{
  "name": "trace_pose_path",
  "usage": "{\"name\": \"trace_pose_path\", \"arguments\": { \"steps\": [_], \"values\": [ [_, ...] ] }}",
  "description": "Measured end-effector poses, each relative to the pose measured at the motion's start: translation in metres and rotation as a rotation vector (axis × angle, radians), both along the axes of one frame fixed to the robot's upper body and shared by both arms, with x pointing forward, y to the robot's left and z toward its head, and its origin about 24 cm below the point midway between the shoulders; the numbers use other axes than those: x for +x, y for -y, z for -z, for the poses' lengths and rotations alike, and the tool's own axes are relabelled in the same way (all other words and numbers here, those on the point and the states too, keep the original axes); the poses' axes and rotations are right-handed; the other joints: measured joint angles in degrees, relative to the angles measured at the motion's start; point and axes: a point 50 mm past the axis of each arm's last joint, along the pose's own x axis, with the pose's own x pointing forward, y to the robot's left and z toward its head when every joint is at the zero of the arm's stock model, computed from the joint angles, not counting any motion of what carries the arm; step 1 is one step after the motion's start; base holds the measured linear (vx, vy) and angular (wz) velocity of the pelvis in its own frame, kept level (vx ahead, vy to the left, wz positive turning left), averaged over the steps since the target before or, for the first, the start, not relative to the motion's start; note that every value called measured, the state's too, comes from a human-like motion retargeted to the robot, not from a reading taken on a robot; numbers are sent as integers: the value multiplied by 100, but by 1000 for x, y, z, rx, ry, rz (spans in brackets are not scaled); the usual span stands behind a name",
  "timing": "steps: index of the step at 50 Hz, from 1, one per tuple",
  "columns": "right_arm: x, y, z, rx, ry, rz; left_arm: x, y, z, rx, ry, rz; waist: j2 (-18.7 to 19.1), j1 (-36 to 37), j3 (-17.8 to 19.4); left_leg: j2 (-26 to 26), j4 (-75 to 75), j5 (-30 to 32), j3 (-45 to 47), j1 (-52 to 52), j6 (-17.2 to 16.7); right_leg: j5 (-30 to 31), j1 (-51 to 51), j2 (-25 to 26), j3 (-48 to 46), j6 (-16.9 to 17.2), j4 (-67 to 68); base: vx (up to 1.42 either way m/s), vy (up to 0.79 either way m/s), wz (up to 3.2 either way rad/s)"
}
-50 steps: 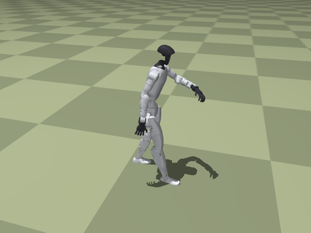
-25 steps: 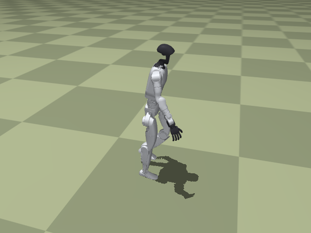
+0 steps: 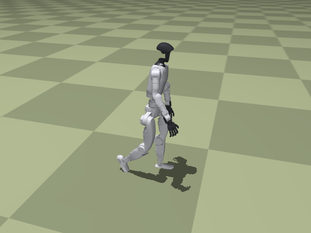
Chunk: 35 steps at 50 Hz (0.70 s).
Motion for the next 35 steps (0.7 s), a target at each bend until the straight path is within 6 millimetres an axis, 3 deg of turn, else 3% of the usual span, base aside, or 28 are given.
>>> {"name": "trace_pose_path", "arguments": {
  "steps": [2, 5, 10, 13, 15, 18, 20, 22, 24, 28, 31, 35],
  "values": [
    [-33, 10, 18, -28, -112, 47, 36, -4, -13, 86, 67, 44, 68, -192, -72, -8, 132, -204, -122, 130, -20, -2, -654, -190, -389, -251, 1001, 64, 25, 45],
    [-78, 26, 36, -53, -253, 142, 94, -5, -42, 183, 223, 80, 208, -584, -86, -46, 309, -417, -341, 313, -132, -702, -1441, -473, -858, -699, 1807, 60, 21, 70],
    [-140, 51, 49, -39, -435, 314, 182, 10, -109, 194, 557, 156, 417, -1403, 18, -165, 513, -704, -836, 666, -252, -1439, -2087, -627, -1286, -927, 1040, 57, 12, 100],
    [-168, 60, 51, -18, -509, 408, 216, 21, -150, 187, 725, 243, 426, -1858, 119, -299, 562, -859, -1150, 964, -276, -1553, -2067, -641, -1384, -840, -448, 59, 1, 107],
    [-184, 62, 52, -8, -548, 461, 233, 28, -175, 188, 820, 296, 341, -2124, 185, -466, 581, -960, -1361, 1193, -275, -1278, -1895, -684, -1345, -703, -1784, 61, -5, 105],
    [-201, 60, 54, -3, -612, 499, 248, 34, -203, 207, 920, 334, 79, -2423, 324, -786, 575, -1137, -1675, 1660, -255, -510, -1533, -888, -1306, -287, -3757, 66, -11, 87],
    [-208, 54, 56, 15, -655, 483, 253, 36, -213, 234, 951, 359, -33, -2499, 387, -862, 531, -1238, -1794, 1968, -270, -352, -1461, -943, -1459, 78, -4567, 68, -15, 42],
    [-209, 47, 57, 48, -681, 455, 252, 38, -212, 241, 950, 384, -13, -2507, 370, -807, 506, -1269, -1858, 2169, -312, -676, -1636, -892, -1540, 322, -4625, 68, -16, 19],
    [-207, 44, 58, 74, -690, 440, 246, 42, -200, 210, 925, 386, 31, -2494, 288, -772, 547, -1224, -1943, 2287, -321, -615, -1681, -825, -1432, 355, -4625, 69, -18, 15],
    [-189, 44, 57, 92, -654, 420, 215, 47, -150, 110, 788, 361, 9, -2409, 133, -845, 955, -783, -2112, 2422, -232, -174, -1335, -857, -1289, 210, -4625, 74, -21, 7],
    [-164, 48, 54, 71, -566, 414, 167, 46, -95, 48, 596, 342, -91, -2278, 77, -954, 1952, -81, -2080, 2189, -49, -681, -860, -959, -1231, 14, -4620, 76, -25, -13],
    [-119, 55, 44, 3, -395, 404, 70, 39, -25, -32, 271, 279, -232, -2102, -151, -1064, 4490, 641, -1805, 795, 291, -1266, -574, -1099, -1080, -177, -4361, 68, -23, -18]
  ]
}}
